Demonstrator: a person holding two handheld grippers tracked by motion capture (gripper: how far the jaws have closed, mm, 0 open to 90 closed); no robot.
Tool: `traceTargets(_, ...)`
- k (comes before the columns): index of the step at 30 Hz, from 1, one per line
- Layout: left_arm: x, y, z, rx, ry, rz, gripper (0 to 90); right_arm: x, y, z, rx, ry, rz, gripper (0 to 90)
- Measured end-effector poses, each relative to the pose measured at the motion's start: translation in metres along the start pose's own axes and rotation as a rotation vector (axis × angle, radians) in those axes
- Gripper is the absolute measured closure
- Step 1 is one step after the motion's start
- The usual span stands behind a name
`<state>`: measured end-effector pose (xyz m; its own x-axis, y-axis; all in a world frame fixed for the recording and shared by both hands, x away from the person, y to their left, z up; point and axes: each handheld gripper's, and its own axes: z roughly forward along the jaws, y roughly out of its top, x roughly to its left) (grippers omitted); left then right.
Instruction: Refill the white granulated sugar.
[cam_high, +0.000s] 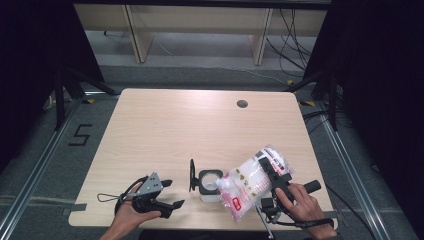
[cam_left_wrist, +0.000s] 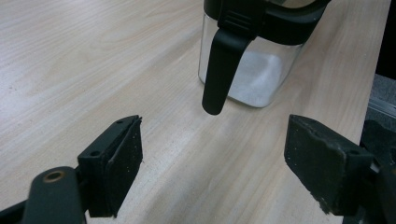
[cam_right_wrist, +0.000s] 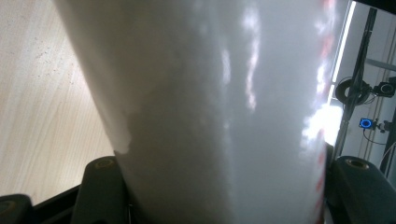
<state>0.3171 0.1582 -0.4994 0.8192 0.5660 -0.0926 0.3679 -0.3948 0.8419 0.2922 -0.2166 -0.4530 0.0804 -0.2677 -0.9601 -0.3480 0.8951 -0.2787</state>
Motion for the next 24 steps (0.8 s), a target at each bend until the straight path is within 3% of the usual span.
traceTargets(2, -0.0017, -0.0013, 0.0004, -0.003, -0.002, -0.023, 18.9, -0.0003, -0.0002, 0.0004, 0.000, 0.004, 0.003, 39.6)
traceTargets(4, -0.0019, -0.0015, 0.0006, -0.006, 0.001, -0.022, 18.9, -0.0010, -0.0003, -0.0001, 0.005, -0.003, -0.015, 39.6)
traceTargets(6, -0.0010, -0.0005, 0.0005, -0.004, 0.002, -0.011, 18.9, -0.0009, 0.0007, -0.0014, 0.033, 0.019, -0.016, 39.6)
traceTargets(11, -0.0008, -0.0004, 0.0003, -0.004, 0.001, -0.010, 18.9, -0.0022, 0.0021, -0.0003, 0.012, -0.003, -0.039, 39.6)
traceTargets(13, -0.0022, -0.0014, 0.0010, -0.009, 0.001, -0.025, 18.9, -0.0015, 0.0024, -0.0008, 0.030, 0.018, -0.029, 39.6)
traceTargets(14, -0.0020, -0.0013, 0.0000, 0.003, 0.003, -0.015, 18.9, -0.0015, 0.0024, -0.0007, 0.030, 0.019, -0.029, 39.6)
traceTargets(19, -0.0017, -0.0016, 0.0006, -0.003, 0.004, -0.019, 18.9, -0.0021, 0.0015, 0.0002, 0.015, 0.000, -0.039, 39.6)
traceTargets(20, -0.0020, -0.0014, -0.0001, 0.002, 0.004, -0.013, 18.9, 0.0003, 0.0012, 0.0002, 0.023, 0.011, -0.005, 39.6)
traceTargets(24, -0.0014, -0.0009, 0.0006, -0.005, 0.006, -0.015, 18.9, 0.0004, 0.0006, 0.0003, 0.015, 0.010, -0.001, 39.6)
